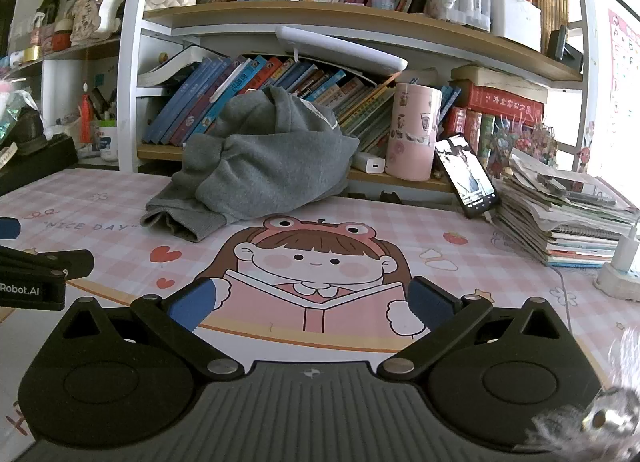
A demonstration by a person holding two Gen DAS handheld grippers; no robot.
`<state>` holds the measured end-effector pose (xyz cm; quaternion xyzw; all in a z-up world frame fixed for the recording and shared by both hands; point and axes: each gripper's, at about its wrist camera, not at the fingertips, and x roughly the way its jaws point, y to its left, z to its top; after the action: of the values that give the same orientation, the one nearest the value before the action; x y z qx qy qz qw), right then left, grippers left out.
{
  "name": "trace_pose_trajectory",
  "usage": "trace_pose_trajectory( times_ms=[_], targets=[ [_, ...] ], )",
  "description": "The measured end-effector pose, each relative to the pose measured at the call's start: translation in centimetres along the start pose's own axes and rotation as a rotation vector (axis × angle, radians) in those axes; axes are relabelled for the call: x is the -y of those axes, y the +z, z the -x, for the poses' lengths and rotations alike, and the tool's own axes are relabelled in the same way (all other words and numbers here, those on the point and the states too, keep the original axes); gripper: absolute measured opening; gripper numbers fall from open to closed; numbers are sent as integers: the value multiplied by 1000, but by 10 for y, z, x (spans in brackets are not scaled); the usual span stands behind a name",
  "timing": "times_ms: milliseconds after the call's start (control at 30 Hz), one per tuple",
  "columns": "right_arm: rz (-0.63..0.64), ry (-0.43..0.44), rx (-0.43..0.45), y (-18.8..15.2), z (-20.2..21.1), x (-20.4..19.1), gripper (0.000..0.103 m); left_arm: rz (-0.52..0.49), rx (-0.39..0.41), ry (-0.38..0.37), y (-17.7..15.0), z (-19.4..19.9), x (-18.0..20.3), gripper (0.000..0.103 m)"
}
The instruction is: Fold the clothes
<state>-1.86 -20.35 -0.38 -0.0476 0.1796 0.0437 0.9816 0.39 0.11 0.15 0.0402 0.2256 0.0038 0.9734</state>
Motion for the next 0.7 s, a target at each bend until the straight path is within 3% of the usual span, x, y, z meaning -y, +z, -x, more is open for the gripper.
trace_pose_trajectory(
  times_ms=[200, 400, 700],
  targets=[
    [-11, 39, -10, 0, -2, 2, 103, 0, -3, -22, 0, -1, 0, 103],
    [-15, 3, 18, 0, 3, 2, 101, 0, 6, -10, -1, 2, 0, 103],
    [78, 78, 0, 3, -2, -9, 103, -43, 34, -26, 1, 5, 6, 103]
  ],
)
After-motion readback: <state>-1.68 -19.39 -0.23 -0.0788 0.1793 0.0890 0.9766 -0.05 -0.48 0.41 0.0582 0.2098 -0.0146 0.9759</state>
